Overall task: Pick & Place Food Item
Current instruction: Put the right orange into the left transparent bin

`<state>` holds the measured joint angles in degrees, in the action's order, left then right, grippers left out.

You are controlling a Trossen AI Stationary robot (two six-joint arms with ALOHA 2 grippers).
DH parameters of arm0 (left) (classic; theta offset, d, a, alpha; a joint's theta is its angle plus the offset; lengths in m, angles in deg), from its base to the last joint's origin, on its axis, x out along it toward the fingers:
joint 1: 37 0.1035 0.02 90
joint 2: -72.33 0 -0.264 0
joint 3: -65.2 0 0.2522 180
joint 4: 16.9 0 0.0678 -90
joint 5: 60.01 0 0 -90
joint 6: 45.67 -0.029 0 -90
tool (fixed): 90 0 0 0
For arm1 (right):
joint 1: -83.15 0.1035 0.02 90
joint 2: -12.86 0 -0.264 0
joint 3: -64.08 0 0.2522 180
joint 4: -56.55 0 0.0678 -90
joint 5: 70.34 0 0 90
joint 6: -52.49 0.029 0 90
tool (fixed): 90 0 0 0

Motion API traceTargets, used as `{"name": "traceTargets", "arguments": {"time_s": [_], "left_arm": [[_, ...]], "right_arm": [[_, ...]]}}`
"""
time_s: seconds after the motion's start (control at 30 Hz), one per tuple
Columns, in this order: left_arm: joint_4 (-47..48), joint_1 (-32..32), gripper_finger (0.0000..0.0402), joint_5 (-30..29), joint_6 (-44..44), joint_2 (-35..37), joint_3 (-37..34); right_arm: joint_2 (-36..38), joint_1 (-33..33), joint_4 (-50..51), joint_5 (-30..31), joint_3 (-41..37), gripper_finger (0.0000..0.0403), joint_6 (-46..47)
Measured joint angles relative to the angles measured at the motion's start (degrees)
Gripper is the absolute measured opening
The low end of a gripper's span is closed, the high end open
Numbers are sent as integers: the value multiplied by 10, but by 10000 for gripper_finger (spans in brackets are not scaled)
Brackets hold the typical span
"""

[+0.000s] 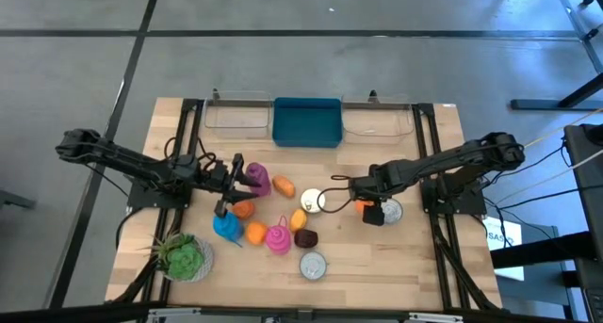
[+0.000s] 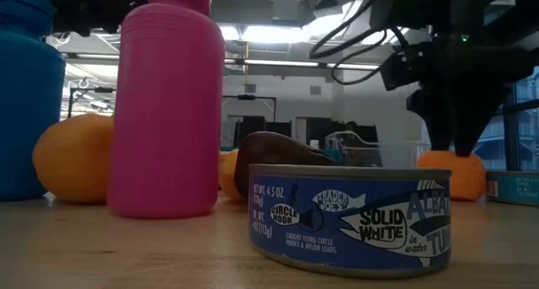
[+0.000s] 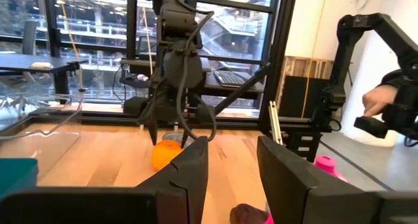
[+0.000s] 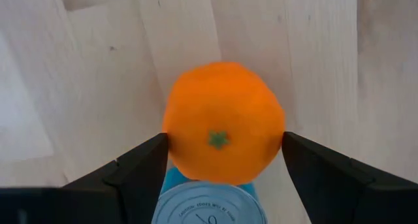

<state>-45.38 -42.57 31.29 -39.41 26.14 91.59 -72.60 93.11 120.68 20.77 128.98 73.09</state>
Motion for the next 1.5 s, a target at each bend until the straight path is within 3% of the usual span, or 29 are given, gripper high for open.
{"name": "traceTargets", "arguments": {"time_s": [0.33, 1.03, 1.5], "left_arm": [[0, -4, 125, -2, 0, 0, 0], [0, -4, 123, -2, 0, 0, 0], [0, -4, 123, -2, 0, 0, 0]], "right_arm": [[1, 0, -88, 2, -29, 297, 3], [-35, -2, -121, -28, -25, 278, -16], [-35, -2, -118, -31, -24, 237, -27]]}}
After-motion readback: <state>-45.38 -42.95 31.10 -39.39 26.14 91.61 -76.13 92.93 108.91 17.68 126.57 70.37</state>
